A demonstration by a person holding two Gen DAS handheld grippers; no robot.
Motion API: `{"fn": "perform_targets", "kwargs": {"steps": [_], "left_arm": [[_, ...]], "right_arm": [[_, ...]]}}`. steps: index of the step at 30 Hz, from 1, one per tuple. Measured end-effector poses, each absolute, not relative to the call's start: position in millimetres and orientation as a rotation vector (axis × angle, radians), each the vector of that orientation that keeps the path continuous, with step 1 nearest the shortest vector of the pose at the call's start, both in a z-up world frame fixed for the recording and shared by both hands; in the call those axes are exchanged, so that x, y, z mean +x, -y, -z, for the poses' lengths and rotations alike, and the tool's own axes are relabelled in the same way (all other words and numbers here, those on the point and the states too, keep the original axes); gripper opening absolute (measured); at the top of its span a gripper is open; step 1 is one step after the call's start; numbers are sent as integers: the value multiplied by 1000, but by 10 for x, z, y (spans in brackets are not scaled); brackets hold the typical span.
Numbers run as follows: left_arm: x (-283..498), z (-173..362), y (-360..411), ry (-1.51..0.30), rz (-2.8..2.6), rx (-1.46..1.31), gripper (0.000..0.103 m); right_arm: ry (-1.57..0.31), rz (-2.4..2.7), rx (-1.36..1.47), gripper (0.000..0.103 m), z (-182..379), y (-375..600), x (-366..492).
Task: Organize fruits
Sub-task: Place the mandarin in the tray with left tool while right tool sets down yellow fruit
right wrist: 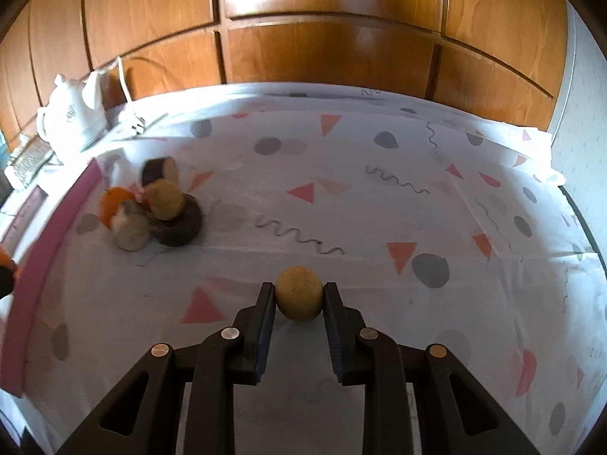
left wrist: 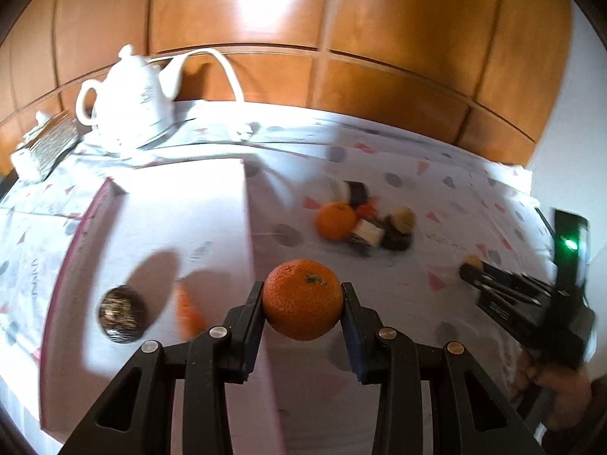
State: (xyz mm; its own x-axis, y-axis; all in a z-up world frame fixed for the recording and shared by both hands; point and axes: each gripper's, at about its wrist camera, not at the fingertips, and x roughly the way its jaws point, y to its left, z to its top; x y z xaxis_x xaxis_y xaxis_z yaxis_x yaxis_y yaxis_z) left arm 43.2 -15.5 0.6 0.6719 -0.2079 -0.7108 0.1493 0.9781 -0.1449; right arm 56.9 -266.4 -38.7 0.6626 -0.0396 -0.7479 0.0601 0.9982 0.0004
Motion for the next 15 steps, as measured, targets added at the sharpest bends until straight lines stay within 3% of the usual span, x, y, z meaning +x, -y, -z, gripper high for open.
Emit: {"fn": "perform_targets", "kwargs": {"steps": [15], "left_arm": [[789,-16,-769,-811,-43,-151,38]], "right_arm": [[-786,-346,25,25,-49,1538,457]]}}
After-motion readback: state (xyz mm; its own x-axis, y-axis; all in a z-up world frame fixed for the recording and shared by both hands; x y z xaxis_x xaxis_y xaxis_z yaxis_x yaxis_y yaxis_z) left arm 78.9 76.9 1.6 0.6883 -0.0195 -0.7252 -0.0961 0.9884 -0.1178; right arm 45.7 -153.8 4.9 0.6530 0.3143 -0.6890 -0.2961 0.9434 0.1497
